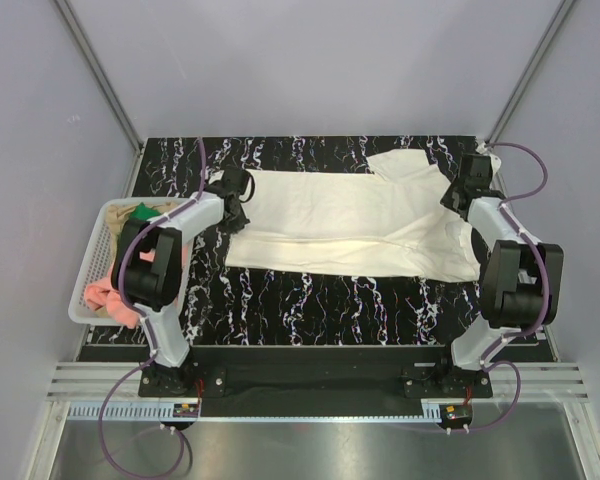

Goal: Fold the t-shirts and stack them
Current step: Fold the tshirt

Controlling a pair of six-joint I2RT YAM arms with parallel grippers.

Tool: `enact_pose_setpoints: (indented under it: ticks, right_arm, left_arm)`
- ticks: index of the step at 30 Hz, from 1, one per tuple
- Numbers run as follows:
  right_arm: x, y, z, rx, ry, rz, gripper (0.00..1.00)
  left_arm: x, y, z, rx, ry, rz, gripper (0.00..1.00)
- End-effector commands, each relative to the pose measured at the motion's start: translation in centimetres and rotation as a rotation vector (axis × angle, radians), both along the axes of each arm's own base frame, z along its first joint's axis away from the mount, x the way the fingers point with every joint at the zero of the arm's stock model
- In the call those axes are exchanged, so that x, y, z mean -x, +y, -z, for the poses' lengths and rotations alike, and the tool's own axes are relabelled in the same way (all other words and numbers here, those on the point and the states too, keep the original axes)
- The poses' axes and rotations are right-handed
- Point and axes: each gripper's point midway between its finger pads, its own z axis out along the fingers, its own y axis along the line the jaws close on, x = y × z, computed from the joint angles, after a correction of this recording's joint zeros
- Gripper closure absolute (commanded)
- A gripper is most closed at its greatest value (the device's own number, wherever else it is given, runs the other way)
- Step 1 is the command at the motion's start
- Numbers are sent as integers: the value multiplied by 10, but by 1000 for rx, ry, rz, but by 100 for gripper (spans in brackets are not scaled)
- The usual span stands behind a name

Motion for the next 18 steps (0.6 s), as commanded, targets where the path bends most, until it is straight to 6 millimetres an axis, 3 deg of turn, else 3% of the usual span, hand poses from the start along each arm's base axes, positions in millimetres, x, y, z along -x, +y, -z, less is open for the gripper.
enact_pose_setpoints:
  ticks: [1,2,5,9,11,14,17,18]
  right_arm:
    - [-21,0,-23,-2,-82,-1,90]
    - [-22,4,-23,-16,-82,-15,87]
    - [-32,19,-39,-81,-107,-75,79]
    - [-20,19,-46,-123,-45,-15,62]
    - [-13,20,-54,-128,-47,-10,57]
    - [4,33,-53,-196,-36,-23,53]
    - [16,53,-44,-304,-36,-59,49]
    - [18,62,-41,-347,-34,-84,47]
  left_arm:
    - [-20,9,-15,-45,-53,-15,96]
    - [-21,9,-17,-48,-54,-12,89]
    - [-28,10,-34,-63,-75,-5,81]
    - [-30,21,-67,-144,-135,-7,77]
    - [-25,16,-82,-155,-162,12,73]
    - [-18,-20,-92,-89,-208,121,73]
    - [-5,-61,-77,26,-185,236,73]
    - [5,-76,-63,90,-147,280,74]
